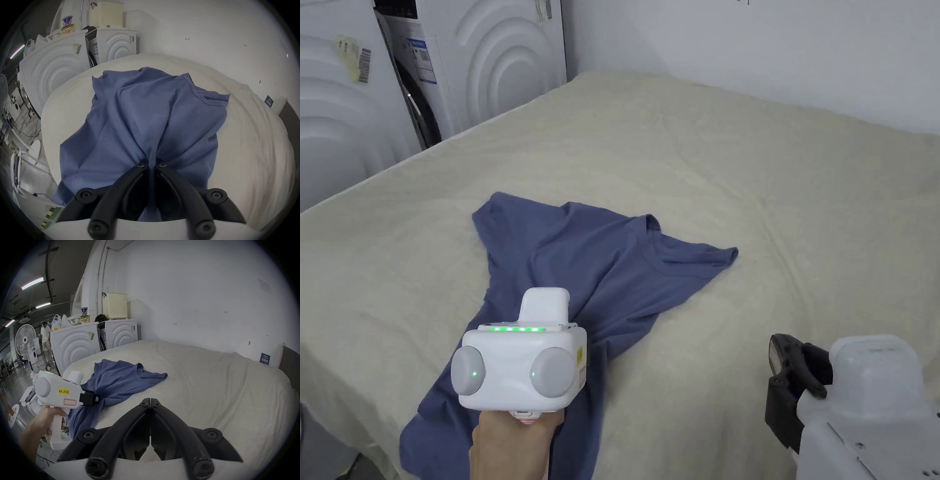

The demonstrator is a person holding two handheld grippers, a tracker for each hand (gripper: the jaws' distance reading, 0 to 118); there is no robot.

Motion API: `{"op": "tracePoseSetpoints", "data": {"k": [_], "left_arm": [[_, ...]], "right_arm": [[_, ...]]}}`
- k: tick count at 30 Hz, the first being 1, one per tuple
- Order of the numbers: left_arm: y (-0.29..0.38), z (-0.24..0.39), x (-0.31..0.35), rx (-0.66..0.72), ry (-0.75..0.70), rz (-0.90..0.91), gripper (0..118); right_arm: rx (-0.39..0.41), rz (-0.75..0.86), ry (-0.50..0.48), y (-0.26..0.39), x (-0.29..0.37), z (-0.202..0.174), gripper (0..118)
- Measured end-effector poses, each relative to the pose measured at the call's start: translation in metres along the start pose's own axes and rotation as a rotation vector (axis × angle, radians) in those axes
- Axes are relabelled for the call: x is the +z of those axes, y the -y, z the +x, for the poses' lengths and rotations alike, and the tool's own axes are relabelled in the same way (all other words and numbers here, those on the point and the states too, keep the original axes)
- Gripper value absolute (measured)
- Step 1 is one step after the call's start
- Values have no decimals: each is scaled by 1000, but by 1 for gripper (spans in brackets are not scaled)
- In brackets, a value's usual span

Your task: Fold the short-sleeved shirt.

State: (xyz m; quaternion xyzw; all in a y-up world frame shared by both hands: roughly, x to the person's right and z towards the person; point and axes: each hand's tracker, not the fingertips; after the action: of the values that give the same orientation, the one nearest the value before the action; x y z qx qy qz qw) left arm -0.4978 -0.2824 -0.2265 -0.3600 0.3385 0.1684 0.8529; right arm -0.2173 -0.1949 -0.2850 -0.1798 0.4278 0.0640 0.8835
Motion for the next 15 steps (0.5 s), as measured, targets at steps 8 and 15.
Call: {"op": "tracePoseSetpoints", "data": {"k": [8,15], "left_arm": [[-6,-3,29,29,11,60,6],[-50,19,102,-49,69,189,6]], "right_arm": [[-28,13,33,-4,18,19,0],[-53,67,96,-12,48,45,0]]}}
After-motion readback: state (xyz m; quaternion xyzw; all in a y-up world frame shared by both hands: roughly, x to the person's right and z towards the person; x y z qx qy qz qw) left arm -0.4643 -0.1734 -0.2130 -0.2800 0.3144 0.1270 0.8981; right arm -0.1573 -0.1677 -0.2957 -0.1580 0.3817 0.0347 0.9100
